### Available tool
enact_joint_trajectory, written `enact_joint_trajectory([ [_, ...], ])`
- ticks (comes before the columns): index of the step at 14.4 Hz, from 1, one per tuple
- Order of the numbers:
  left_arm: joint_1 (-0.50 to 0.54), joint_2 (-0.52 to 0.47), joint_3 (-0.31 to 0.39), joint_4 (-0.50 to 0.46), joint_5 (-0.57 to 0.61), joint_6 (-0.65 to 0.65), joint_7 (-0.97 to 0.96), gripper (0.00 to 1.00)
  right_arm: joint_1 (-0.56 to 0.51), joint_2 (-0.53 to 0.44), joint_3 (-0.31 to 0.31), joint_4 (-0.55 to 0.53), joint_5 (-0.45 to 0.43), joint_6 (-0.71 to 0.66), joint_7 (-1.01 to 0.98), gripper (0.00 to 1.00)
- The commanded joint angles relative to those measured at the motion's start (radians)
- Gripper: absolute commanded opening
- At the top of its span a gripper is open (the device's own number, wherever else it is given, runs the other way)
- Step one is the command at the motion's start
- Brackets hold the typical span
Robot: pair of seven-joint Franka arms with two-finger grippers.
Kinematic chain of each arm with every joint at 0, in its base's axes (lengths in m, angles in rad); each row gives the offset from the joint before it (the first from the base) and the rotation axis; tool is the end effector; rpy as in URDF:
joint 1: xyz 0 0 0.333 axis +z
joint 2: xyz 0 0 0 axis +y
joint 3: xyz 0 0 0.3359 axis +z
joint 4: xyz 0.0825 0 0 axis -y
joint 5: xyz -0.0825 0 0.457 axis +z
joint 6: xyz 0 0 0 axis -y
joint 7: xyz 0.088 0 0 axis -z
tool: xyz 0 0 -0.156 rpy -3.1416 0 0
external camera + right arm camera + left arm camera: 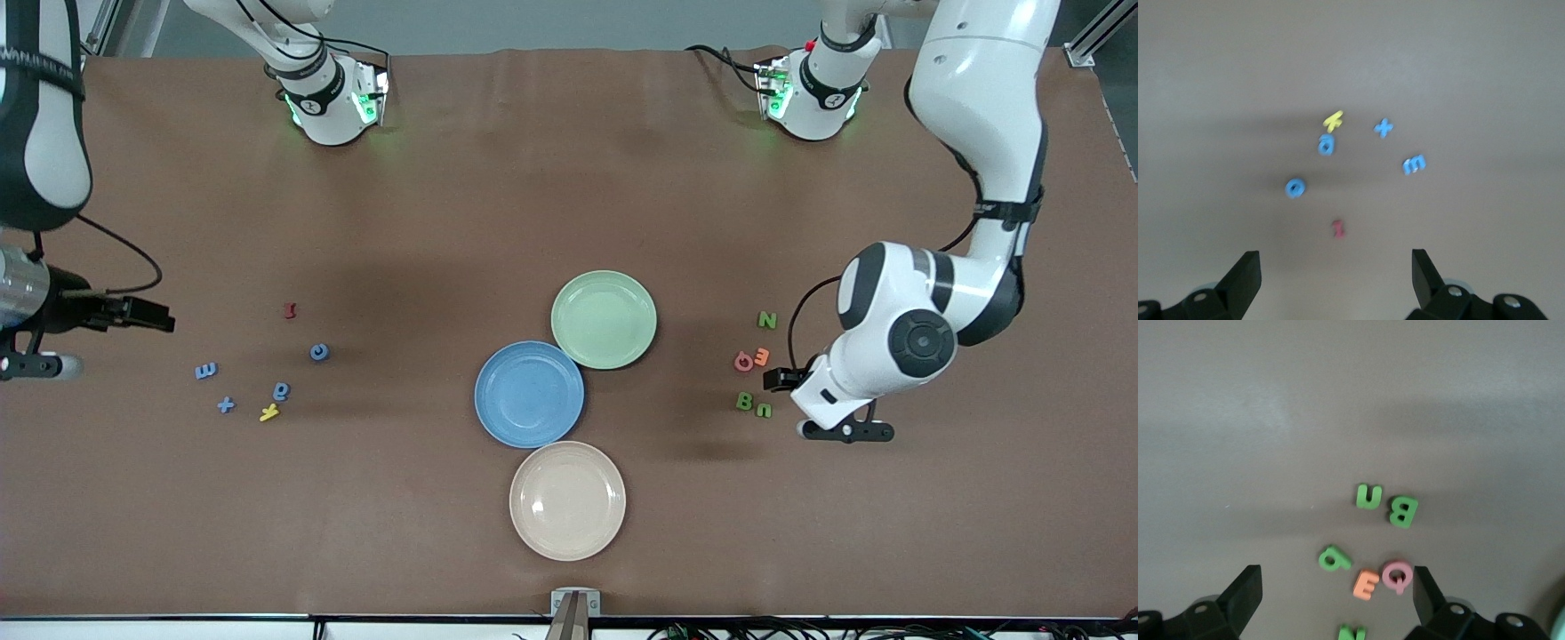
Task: Sort letters by color into matching plates
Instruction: 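Grasp a green letter with the left gripper while the right gripper grasps blue a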
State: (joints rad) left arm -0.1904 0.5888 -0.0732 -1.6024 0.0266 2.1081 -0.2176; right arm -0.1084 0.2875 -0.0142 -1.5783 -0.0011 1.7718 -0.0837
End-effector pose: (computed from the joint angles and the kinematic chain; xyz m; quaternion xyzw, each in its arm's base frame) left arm 0.7256 -0.1892 0.2062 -0.9988 0.0249 0.0418 0.0006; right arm 0.7033 -0.0861 0.4142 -0.9987 0.0191 0.0470 0.0023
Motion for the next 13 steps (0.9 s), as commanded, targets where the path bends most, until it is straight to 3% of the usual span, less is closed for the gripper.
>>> enact_joint_trajectory([
  [1,-0.009,0.040,0.003,0.021,0.021,0.027,-0.014,0.89,-0.031,0.105,0.013,-0.006,-0.008,0.130,-0.011,1.00],
  [4,-0.011,0.071,0.003,0.018,0.029,0.033,-0.014,0.72,-0.011,0.148,0.016,-0.081,0.015,0.263,0.050,1.00],
  [7,-0.011,0.100,0.003,0.016,0.055,0.058,-0.012,0.66,0.048,0.200,0.016,-0.120,0.026,0.378,0.212,1.00],
  [11,-0.023,0.135,0.001,0.024,0.065,0.104,-0.012,0.62,0.052,0.245,0.016,-0.221,0.026,0.570,0.226,0.99],
  [13,-0.027,0.158,0.001,0.024,0.064,0.153,-0.014,0.62,0.044,0.274,0.016,-0.247,0.026,0.627,0.228,0.87],
])
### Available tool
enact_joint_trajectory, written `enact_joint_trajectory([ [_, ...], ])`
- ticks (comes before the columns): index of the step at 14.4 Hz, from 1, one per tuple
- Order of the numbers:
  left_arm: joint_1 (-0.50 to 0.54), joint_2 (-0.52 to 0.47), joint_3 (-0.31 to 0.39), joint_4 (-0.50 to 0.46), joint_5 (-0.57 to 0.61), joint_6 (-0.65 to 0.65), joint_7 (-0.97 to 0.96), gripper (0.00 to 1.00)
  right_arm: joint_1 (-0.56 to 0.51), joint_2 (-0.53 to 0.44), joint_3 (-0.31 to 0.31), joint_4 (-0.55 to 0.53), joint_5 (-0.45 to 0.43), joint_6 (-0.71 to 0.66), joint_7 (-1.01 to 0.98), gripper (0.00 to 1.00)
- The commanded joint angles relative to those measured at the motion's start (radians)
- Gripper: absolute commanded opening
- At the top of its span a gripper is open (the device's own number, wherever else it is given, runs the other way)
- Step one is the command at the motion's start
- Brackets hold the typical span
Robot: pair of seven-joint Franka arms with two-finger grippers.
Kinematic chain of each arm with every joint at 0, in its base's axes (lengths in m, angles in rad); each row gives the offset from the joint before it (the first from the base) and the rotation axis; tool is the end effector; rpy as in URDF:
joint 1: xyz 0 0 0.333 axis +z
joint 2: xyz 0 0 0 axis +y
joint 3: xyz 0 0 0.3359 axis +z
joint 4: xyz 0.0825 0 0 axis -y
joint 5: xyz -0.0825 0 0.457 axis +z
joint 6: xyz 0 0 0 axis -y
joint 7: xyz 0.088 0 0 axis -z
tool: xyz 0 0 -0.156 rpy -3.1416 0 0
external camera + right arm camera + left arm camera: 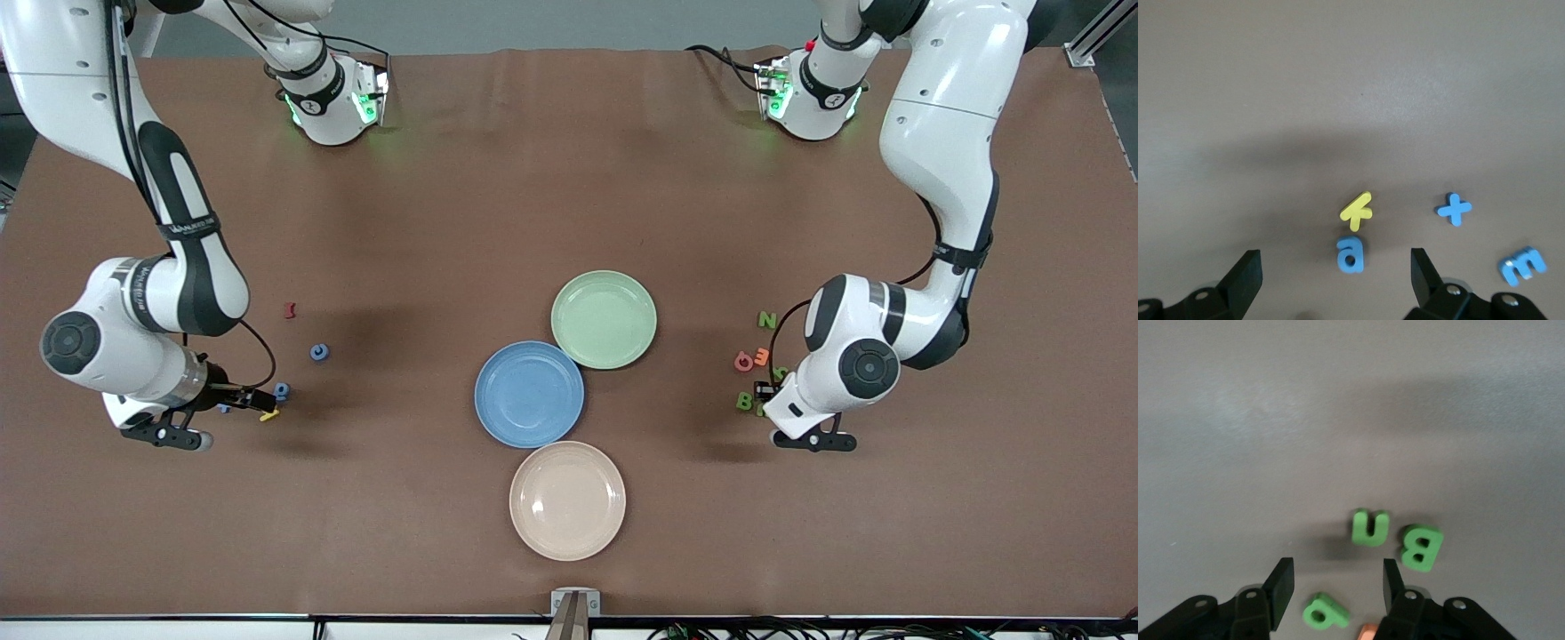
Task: Sort letters by color into matching plates
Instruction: 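Grasp a green letter with the left gripper while the right gripper grasps blue a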
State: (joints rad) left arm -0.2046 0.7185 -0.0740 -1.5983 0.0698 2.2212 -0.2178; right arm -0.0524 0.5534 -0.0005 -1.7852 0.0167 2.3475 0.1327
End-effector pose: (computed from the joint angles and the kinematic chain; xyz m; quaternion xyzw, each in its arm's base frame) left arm 0.7213 -0.1978 0.1194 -0.9979 0.0448 0.0446 0.0134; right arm 0.7212 -0.0374 0.1621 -0.9951 0.0984 -0.0042 0.0060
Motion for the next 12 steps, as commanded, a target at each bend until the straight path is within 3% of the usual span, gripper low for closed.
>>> enact_joint_trajectory([
  [1,-0.013,0.038,0.002,0.020,0.018,0.058,-0.014,0.62,-0.012,0.023,0.002,-0.040,0.008,0.056,0.012,0.78],
  [4,-0.012,0.052,0.002,0.020,0.019,0.092,-0.008,0.58,-0.012,0.046,0.002,-0.042,0.008,0.078,0.012,0.59],
  [12,-0.006,0.056,0.002,0.026,0.016,0.094,0.002,0.55,-0.012,0.062,0.005,-0.086,0.020,0.087,0.024,0.60],
])
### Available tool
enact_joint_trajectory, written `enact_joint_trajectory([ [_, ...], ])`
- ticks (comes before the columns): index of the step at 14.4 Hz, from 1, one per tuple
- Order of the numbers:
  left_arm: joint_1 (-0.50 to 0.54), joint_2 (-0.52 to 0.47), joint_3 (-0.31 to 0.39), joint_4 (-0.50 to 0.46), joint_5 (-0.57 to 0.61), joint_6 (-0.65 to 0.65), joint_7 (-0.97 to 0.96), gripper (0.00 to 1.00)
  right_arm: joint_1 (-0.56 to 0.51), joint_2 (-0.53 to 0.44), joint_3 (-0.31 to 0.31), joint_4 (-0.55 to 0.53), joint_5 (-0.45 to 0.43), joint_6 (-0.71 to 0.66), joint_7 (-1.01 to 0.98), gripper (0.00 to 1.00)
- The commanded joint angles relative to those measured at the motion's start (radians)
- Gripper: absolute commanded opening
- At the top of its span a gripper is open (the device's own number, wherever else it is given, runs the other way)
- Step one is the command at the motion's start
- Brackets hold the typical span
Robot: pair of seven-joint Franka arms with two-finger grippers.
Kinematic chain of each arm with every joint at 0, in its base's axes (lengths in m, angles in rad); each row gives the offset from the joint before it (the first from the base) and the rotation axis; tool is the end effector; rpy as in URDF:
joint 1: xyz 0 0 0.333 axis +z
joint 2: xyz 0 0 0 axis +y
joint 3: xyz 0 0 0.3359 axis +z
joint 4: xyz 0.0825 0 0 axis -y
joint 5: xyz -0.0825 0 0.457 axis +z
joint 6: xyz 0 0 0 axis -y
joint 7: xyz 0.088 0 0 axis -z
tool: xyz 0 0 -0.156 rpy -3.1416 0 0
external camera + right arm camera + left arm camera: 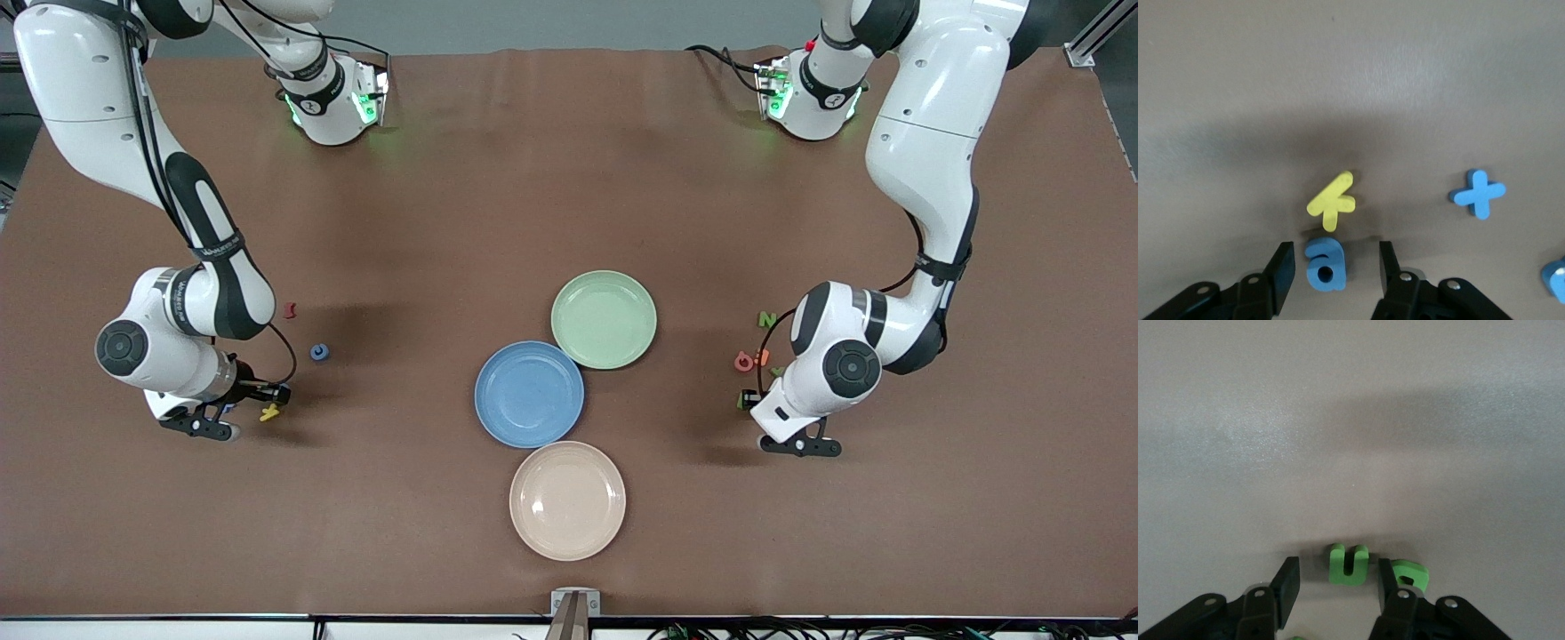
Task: Sort letters by color into matching plates
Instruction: 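Grasp a green letter with the left gripper while the right gripper grasps blue a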
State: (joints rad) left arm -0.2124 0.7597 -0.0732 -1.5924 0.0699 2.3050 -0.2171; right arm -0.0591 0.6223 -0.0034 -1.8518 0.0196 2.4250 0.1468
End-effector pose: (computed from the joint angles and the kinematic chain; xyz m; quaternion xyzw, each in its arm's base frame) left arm 0.7262 -0.2057 0.0977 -0.9986 0.0488 0.0216 0.0055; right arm 0.6895 -0.0425 0.0899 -0.9934 0.1116 0.0247 0.0042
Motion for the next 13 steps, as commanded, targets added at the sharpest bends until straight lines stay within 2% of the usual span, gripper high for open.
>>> enact_joint_trajectory([
  [1,0.002,0.018,0.001,0.026,0.016,0.010,0.001,0.55,-0.005,-0.007,0.010,-0.020,0.029,0.006,0.010,0.60],
  [5,0.007,0.018,0.001,0.028,0.014,0.010,0.001,0.55,-0.004,-0.007,0.010,-0.032,0.034,0.006,-0.004,0.60],
  [7,0.005,0.020,0.001,0.029,0.014,0.010,-0.002,0.54,-0.002,-0.007,0.010,-0.032,0.034,0.008,-0.006,0.56],
  [11,-0.002,0.032,0.001,0.028,0.011,0.037,-0.016,0.53,-0.002,-0.007,0.010,-0.030,0.034,0.009,-0.006,0.31],
  [13,-0.002,0.033,0.003,0.028,0.013,0.047,-0.016,0.51,-0.002,-0.007,0.010,-0.030,0.034,0.013,-0.006,0.22],
])
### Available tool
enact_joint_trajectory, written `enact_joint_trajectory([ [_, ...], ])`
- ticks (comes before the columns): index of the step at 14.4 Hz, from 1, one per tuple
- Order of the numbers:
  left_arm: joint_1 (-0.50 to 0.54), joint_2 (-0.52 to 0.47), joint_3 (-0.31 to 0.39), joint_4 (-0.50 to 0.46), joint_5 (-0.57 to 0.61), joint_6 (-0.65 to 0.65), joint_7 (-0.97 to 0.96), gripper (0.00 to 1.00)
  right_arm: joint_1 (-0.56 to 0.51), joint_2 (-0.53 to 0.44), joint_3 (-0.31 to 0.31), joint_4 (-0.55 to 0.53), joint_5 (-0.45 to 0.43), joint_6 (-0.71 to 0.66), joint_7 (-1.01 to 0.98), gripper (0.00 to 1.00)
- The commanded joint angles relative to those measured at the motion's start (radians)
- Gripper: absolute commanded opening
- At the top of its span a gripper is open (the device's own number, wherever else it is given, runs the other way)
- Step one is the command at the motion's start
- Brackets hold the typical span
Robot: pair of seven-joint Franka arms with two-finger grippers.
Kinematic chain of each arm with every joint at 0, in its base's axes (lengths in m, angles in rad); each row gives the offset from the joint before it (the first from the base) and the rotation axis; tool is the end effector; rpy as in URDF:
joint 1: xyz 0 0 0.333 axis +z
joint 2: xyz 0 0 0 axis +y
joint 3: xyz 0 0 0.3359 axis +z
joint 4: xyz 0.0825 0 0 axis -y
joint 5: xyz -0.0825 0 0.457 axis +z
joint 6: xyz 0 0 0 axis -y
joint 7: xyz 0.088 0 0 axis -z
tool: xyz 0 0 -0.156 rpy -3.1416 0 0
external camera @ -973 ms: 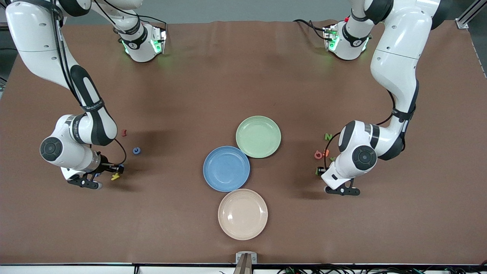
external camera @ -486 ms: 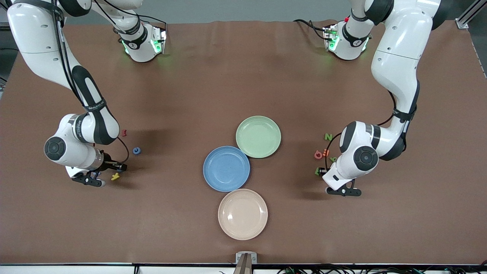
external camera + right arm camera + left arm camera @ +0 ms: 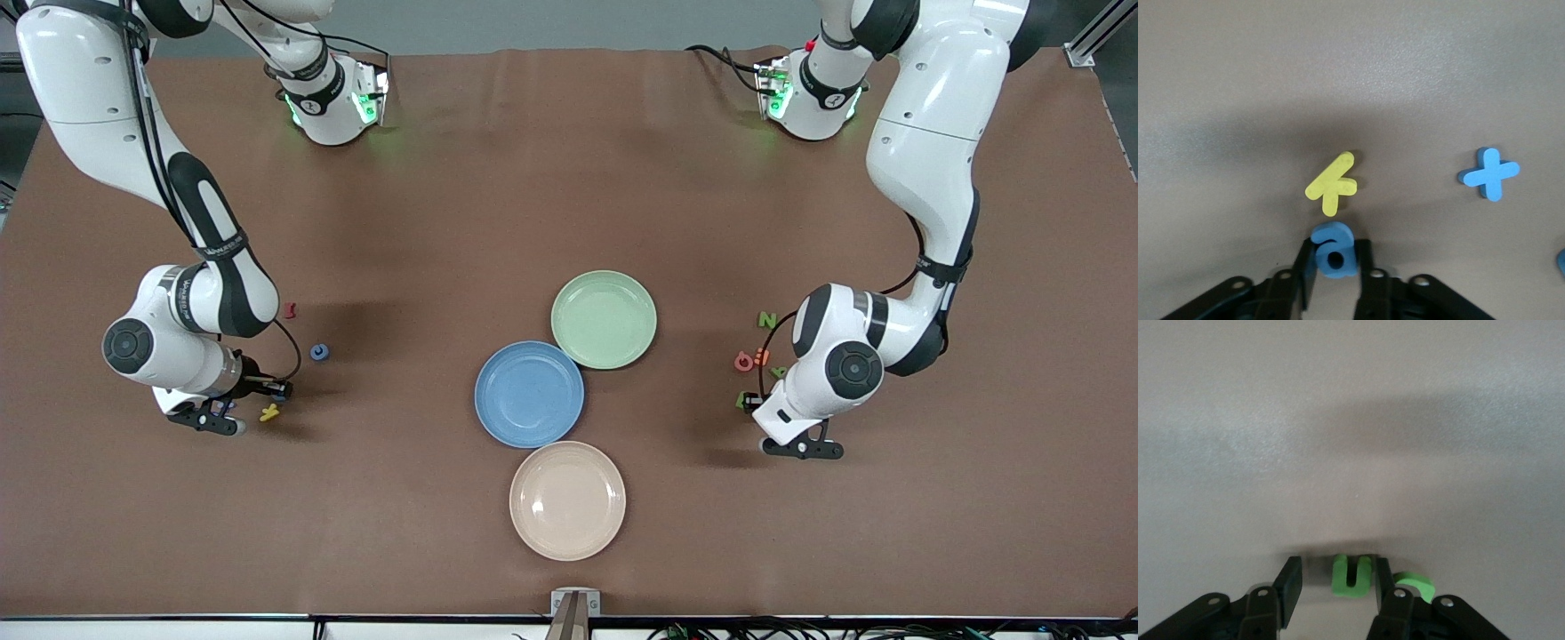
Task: Sort letters by color into matching plates
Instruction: 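Grasp a green letter with the left gripper while the right gripper grasps blue a, then carry the green letter to the green plate while the right gripper carries a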
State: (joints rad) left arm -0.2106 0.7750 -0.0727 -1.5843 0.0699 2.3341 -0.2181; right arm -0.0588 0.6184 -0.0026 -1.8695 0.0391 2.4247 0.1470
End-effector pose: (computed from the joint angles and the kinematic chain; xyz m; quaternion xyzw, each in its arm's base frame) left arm 0.7308 -0.2054 0.0923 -0.9988 0.0470 0.0111 0.0022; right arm 0.6821 -0.0406 0.0850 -0.9924 0.1188 0.0320 0.0102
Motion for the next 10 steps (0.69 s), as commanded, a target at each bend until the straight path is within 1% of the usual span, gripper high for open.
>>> enact_joint_trajectory([
  [1,-0.006,0.018,0.001,0.020,0.013,0.019,-0.015,0.51,-0.003,-0.003,0.009,-0.013,0.015,0.013,-0.006,0.17],
  [2,-0.004,0.018,0.001,0.020,0.014,0.022,-0.015,0.50,-0.003,-0.003,0.009,-0.013,0.015,0.013,-0.004,0.13],
  [3,-0.004,0.018,0.001,0.020,0.014,0.024,-0.015,0.46,-0.001,-0.003,0.009,-0.013,0.015,0.014,-0.004,0.11],
  [7,-0.003,0.015,0.001,0.021,0.004,0.024,-0.015,0.32,0.001,0.007,0.009,-0.002,0.015,0.013,0.005,0.09],
  [9,-0.003,0.007,0.001,0.021,0.004,0.024,-0.036,0.21,0.001,0.012,0.009,0.000,0.016,0.013,0.006,0.09],
  [10,-0.003,0.006,0.002,0.021,0.004,0.024,-0.044,0.18,0.002,0.012,0.009,0.000,0.016,0.010,0.006,0.09],
])
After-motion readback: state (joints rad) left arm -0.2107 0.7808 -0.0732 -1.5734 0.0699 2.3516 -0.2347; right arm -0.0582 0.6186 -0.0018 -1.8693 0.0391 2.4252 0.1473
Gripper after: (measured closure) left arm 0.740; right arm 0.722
